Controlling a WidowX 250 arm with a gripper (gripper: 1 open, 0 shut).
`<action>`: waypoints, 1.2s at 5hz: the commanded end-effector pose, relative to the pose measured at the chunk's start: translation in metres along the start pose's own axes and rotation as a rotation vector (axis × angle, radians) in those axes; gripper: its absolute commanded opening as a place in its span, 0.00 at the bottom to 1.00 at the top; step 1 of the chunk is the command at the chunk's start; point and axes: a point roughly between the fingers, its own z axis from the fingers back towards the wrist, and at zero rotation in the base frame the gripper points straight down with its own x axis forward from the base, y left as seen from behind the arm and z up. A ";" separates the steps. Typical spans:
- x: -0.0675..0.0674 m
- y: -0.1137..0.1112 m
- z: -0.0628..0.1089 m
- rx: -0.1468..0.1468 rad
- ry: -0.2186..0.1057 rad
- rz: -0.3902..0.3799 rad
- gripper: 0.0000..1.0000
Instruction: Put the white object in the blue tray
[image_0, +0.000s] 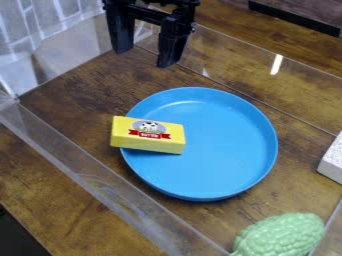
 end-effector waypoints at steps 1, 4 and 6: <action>0.003 0.001 -0.003 0.003 0.002 -0.013 1.00; 0.011 0.009 0.009 0.029 -0.039 -0.031 1.00; 0.014 0.017 0.020 0.043 -0.068 -0.016 1.00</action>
